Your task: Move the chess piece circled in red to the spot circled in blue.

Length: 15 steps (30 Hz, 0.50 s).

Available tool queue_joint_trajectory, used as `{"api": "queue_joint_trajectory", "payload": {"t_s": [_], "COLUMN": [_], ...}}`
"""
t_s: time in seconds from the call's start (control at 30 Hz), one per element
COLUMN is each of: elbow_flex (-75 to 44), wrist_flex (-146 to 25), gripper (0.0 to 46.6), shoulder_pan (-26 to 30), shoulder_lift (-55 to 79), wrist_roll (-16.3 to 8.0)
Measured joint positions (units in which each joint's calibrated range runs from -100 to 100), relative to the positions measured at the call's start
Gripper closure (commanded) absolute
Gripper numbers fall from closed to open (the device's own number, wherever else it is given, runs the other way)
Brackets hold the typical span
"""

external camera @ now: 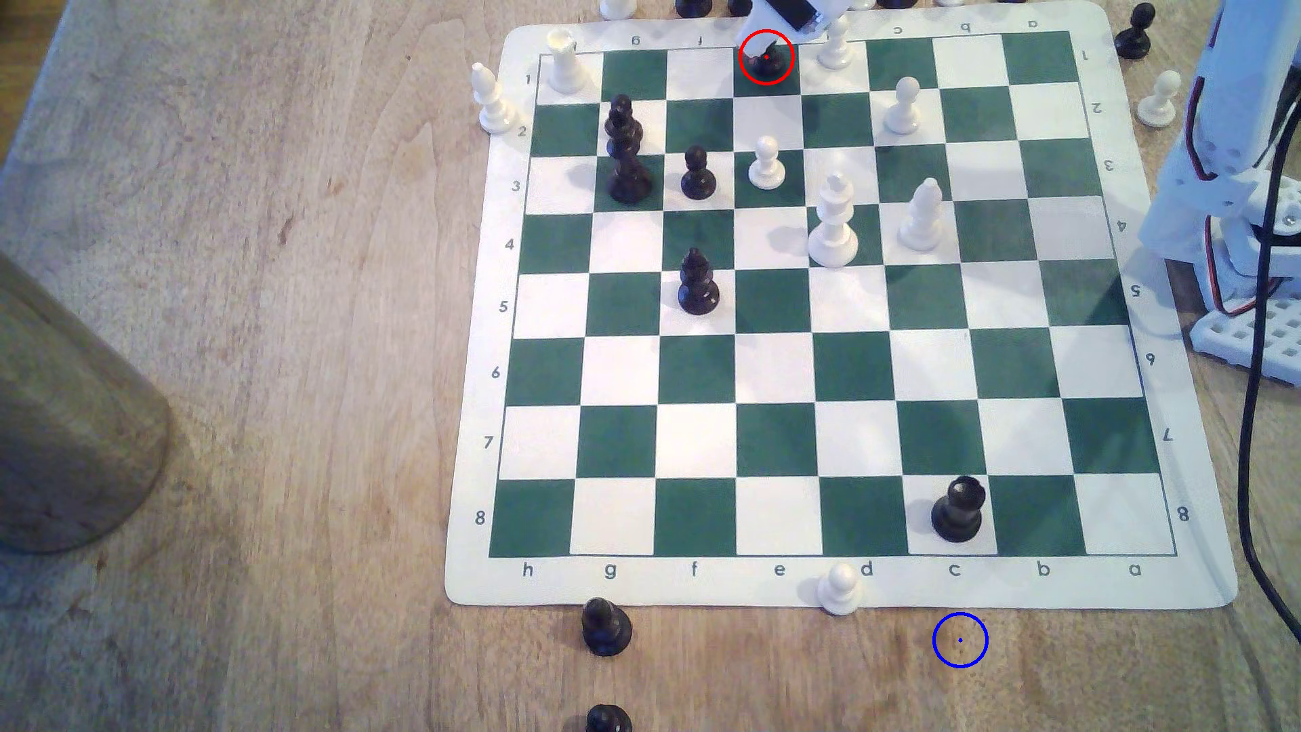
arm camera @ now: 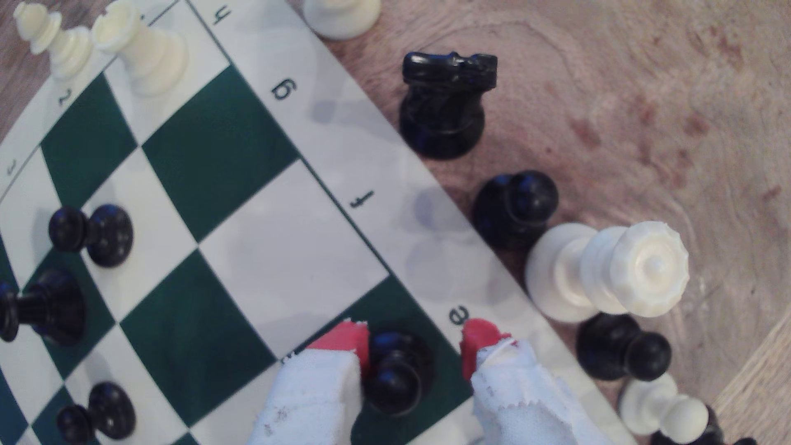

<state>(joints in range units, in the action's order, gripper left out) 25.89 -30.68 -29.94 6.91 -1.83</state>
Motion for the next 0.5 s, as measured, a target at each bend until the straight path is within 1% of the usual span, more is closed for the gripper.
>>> {"api": "queue_joint_trajectory", "payload": {"t_s": [0.17,0.33,0.5], "elbow_flex": [0.0,0.0,0.0], "wrist_flex": [-0.6,-0.6,-1.2], "gripper": [38.1,39.9,45.4], "shoulder_pan": [1.5,1.5,1.5], "shoulder_lift": [0.0,0.0,0.0], "wrist_roll": [-0.2,-0.3,-0.3]}}
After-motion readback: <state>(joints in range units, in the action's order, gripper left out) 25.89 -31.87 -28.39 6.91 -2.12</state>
